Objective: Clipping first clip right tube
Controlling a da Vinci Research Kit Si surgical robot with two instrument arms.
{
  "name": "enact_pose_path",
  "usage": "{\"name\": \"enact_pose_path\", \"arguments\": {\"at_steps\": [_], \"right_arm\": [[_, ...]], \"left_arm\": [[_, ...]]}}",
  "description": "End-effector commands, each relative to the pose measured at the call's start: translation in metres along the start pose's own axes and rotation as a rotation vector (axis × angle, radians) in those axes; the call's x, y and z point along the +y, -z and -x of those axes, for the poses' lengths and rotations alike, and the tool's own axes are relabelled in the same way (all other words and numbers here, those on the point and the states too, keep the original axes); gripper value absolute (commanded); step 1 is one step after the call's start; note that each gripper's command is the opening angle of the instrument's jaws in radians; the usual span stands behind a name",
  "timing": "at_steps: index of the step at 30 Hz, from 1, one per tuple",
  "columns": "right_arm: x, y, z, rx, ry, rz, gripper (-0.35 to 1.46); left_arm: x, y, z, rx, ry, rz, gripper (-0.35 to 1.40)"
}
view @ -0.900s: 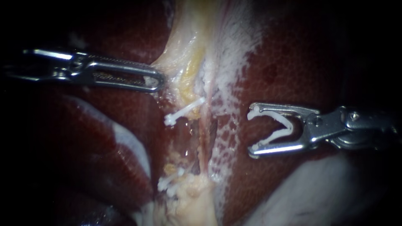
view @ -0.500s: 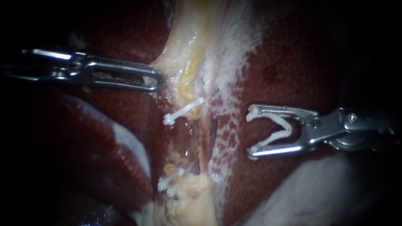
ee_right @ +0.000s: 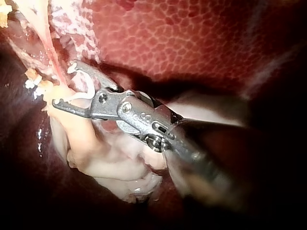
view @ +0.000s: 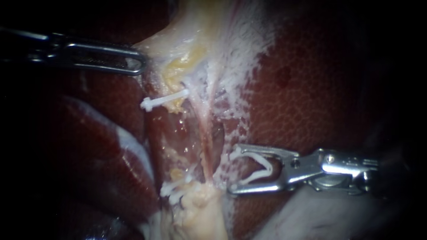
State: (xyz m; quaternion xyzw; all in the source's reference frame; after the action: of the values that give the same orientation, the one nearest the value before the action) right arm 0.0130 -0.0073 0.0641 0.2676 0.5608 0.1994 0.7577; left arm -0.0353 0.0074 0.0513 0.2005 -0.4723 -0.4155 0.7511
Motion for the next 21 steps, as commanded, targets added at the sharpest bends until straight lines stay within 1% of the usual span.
{"name": "enact_pose_path", "arguments": {"at_steps": [1,7,15,21], "right_arm": [[0.0,-0.0004,0.0,-0.002,-0.006,-0.004,0.6],[0.0004,-0.002,-0.0001,-0.003,-0.018,-0.005,0.6],[0.0012,-0.0045,-0.0007,-0.007,-0.025,-0.019,0.6],[0.0012,-0.006,-0.0011,-0.013,-0.036,-0.039,0.6]], "left_arm": [[-0.0001,0.0,0.0,-0.001,0.0,0.002,-0.35],[-0.0003,0.0,0.0,-0.001,0.001,0.004,-0.35],[-0.0005,0.0,0.0001,-0.001,0.001,0.005,-0.35],[-0.0006,-0.0001,0.0,-0.001,0.001,0.006,-0.35]]}}
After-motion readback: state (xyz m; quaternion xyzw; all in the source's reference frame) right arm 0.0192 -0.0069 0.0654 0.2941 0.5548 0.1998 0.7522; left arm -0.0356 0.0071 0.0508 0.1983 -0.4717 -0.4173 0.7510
